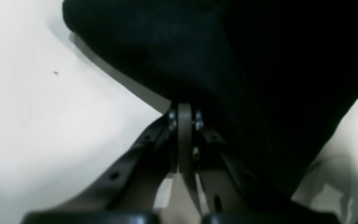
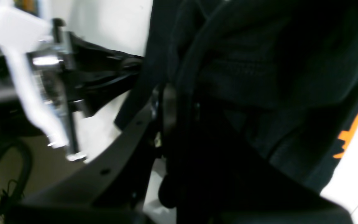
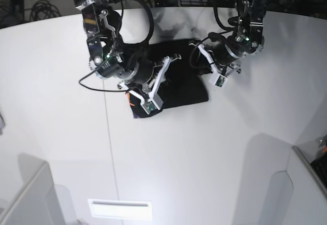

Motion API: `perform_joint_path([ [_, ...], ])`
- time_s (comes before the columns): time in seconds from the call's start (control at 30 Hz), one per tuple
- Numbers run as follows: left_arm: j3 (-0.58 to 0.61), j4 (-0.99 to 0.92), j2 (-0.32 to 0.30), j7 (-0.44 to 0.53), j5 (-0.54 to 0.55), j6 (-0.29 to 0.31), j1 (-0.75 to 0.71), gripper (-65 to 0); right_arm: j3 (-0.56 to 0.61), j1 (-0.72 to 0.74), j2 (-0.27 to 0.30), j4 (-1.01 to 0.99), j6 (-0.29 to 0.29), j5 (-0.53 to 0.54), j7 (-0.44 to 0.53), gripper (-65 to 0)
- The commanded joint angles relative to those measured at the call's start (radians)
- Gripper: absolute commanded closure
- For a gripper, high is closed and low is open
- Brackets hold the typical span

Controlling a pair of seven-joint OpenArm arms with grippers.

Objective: Fold the T-shirt properly
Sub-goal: 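Fold the end held by the right gripper over toward the left gripper, then press the folded bundle flat with the right gripper and release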

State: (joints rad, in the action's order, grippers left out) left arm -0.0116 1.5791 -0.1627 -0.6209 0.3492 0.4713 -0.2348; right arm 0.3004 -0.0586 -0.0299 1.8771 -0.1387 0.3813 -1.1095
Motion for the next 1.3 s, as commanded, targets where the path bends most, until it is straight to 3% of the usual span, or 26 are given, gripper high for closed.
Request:
perform_joint_path([
  [0.0, -0.003, 0.007, -0.007, -0.040, -0.017, -0.004, -0.007, 0.0, 0.000, 0.018, -0.003, 0.002, -0.002, 0.011, 0.035, 0.0],
  [0.2, -0.004, 0.033, -0.007, -0.040, -0.016, -0.004, -0.027, 0.0, -0.002, 0.021, -0.005, -0.093, -0.002, 0.011, 0.114, 0.0],
  [0.4, -0.015, 0.132, -0.018, -0.060, -0.016, -0.004, -0.071, 0.0, 0.000, 0.019, -0.006, -0.096, -0.002, 0.011, 0.114, 0.0],
  [0.5, -0.097, 0.225, -0.025, -0.169, -0.005, 0.002, -0.102, 0.0, 0.000, 0.019, -0.008, -0.096, -0.002, 0.011, 0.113, 0.0],
  [0.67, -0.282, 0.309, -0.030, -0.302, 0.106, 0.004, -0.143, 0.0, -0.002, 0.019, -0.011, -0.150, -0.002, 0.017, 0.121, 0.0],
  [0.83, -0.462, 0.307, -0.077, -0.347, 0.181, 0.005, -0.186, 0.0, -0.002, 0.018, -0.021, -0.156, -0.002, 0.018, 0.124, 0.0],
  [0.97, -0.526, 0.307, -0.123, -0.345, 0.212, 0.005, -0.234, 0.0, -0.004, 0.021, -0.046, -0.159, -0.002, 0.014, 0.124, 0.0],
  [1.07, -0.566, 0.306, -0.125, -0.343, 0.210, 0.005, -0.255, 0.0, 0.001, 0.033, -0.048, -0.161, -0.002, 0.014, 0.124, 0.0],
  [1.17, -0.589, 0.306, -0.125, -0.343, 0.210, 0.007, -0.268, 0.0, 0.001, 0.038, -0.049, -0.161, -0.002, 0.014, 0.124, -7.7],
  [1.27, -0.591, 0.306, -0.125, -0.347, 0.210, 0.051, -0.268, 0.0, -0.004, 0.039, -0.066, -0.161, -0.002, 0.012, 0.124, -15.9],
])
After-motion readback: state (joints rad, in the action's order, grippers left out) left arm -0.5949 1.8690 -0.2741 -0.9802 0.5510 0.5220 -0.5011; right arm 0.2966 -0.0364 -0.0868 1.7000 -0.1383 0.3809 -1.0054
